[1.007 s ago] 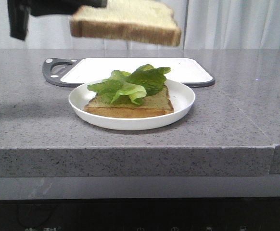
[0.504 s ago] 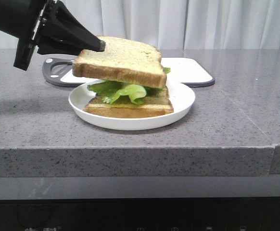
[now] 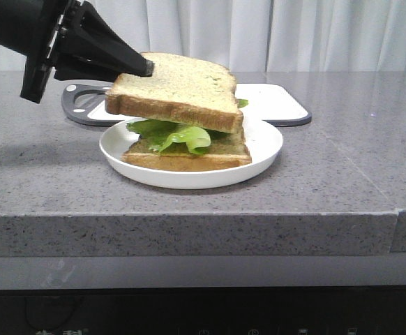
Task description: Left arm grabs bread, right arm adds lettuce
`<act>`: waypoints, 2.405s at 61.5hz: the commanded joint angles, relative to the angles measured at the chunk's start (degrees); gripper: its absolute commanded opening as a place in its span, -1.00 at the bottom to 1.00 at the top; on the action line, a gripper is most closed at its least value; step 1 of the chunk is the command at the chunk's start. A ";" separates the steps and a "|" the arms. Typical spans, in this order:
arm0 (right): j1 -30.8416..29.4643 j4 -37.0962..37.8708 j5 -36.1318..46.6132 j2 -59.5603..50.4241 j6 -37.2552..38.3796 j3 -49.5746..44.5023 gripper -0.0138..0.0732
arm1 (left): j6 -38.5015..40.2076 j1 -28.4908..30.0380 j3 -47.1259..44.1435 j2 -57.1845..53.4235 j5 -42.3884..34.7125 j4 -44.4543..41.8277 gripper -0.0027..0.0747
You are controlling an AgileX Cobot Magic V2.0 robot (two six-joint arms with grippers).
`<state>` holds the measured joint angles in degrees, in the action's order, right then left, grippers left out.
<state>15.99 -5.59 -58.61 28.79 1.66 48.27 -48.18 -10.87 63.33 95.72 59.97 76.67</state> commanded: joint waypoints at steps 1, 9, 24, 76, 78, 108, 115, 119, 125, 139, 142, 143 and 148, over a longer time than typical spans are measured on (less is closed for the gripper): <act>-0.05 0.30 3.23 0.19 0.05 1.35 0.28 | -0.56 0.07 1.80 -1.92 2.61 3.14 -0.98; -0.05 0.30 2.91 0.19 0.05 1.35 0.28 | -1.81 0.07 1.80 -1.92 2.61 3.14 -0.70; -0.05 0.30 2.73 0.19 0.05 1.15 0.28 | -1.81 0.07 1.80 -1.92 2.50 3.14 0.13; -0.05 0.35 1.43 0.19 0.18 1.15 0.28 | 27.45 4.01 11.99 -19.77 1.31 -43.16 0.15; -0.05 0.35 1.43 0.19 0.18 1.15 0.28 | 30.21 4.01 11.61 -21.63 1.58 -47.61 0.15; -0.05 0.48 0.71 0.19 0.60 1.15 0.28 | 45.19 4.01 -9.45 -56.25 -2.75 -71.09 0.15; -0.05 0.70 0.37 0.19 0.60 1.15 0.28 | 45.19 4.01 -13.98 -64.10 -3.19 -70.97 0.15; -0.05 0.78 0.25 0.19 0.60 1.15 0.28 | 45.19 4.01 -16.19 -68.03 -3.28 -70.84 0.15; -0.05 0.78 0.19 0.19 0.60 1.15 0.28 | 45.19 4.01 -18.70 -72.29 -4.15 -70.84 0.15; -0.05 0.78 -0.50 0.19 0.60 1.15 -0.10 | 45.19 4.01 -22.13 -76.95 -6.13 -70.69 0.03; -0.05 0.78 -0.84 0.19 0.60 1.15 -0.28 | 45.19 4.01 -22.45 -76.95 -6.23 -70.10 -0.10; -0.05 0.78 -0.97 0.19 0.60 1.15 -0.33 | 45.19 4.01 -22.59 -76.95 -6.22 -69.88 -0.13; -0.05 0.78 -1.39 0.19 0.60 1.15 -0.57 | 45.19 4.01 -22.94 -76.95 -6.46 -68.54 -0.39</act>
<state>15.99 -5.46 -62.48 28.79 2.40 48.14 -3.62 -6.82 39.33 18.13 58.20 6.26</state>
